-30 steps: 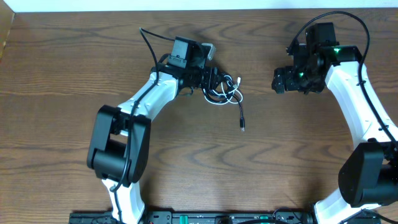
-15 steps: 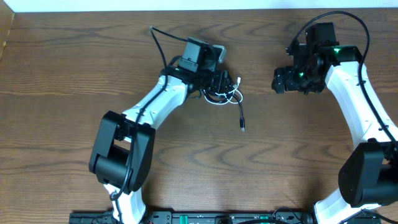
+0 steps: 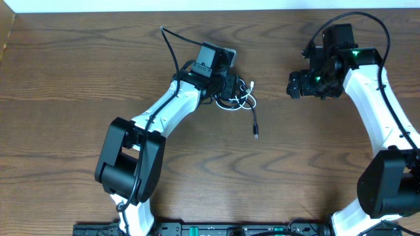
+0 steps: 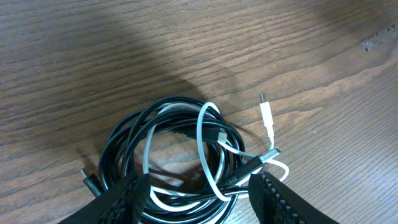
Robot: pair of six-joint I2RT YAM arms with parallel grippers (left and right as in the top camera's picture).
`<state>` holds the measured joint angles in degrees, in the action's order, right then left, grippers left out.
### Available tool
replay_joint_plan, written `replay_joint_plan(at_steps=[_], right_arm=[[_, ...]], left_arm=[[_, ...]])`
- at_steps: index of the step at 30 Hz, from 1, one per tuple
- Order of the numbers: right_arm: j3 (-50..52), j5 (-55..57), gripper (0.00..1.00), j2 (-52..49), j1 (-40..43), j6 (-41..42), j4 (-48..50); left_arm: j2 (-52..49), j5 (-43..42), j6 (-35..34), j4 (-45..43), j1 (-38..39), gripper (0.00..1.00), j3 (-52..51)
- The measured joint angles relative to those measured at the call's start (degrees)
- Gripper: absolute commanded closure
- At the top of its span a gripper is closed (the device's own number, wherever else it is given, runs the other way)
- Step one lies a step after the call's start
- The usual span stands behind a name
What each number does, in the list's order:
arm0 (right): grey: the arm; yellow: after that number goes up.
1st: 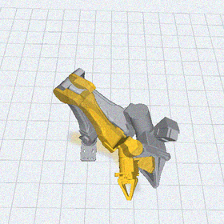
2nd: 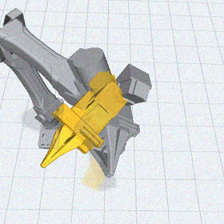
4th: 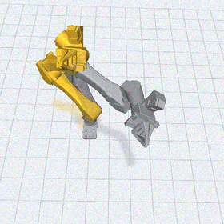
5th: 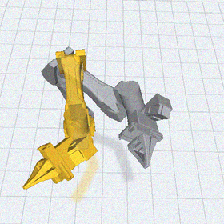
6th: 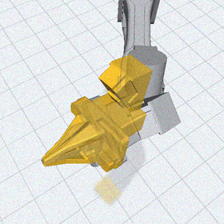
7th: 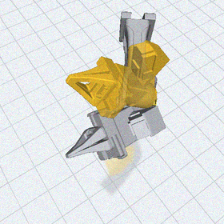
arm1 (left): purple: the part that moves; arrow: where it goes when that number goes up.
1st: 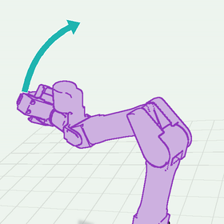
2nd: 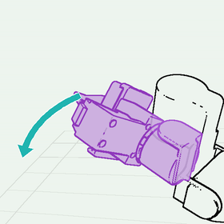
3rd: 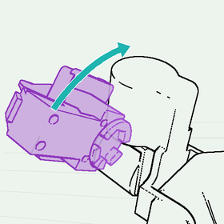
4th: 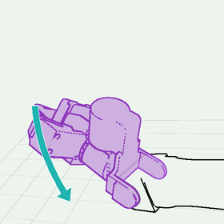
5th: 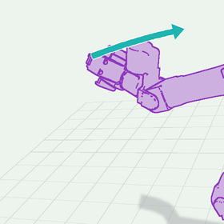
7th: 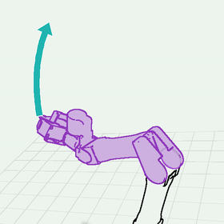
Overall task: Untangle cables
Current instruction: 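Lower the left gripper onto the cable bundle and grasp it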
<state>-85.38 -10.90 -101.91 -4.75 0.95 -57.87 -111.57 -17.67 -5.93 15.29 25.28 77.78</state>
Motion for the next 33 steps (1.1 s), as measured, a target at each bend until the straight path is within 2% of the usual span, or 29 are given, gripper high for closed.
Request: replay_joint_plan(at_steps=[17, 22, 33], right_arm=[[0.00, -0.02, 0.14, 0.00, 0.00, 1.22, -0.04], [0.00, -0.04, 0.14, 0.00, 0.00, 1.25, -0.04], [0.00, -0.04, 0.13, 0.00, 0.00, 1.27, -0.20]], left_arm=[[-3.08, -2.45, 0.20, -0.09, 0.04, 0.47, 0.00], [-3.63, -3.13, 0.31, -0.37, 0.09, 0.55, -0.02], [-3.63, -3.45, 0.31, -1.31, 0.96, 0.58, -0.02]])
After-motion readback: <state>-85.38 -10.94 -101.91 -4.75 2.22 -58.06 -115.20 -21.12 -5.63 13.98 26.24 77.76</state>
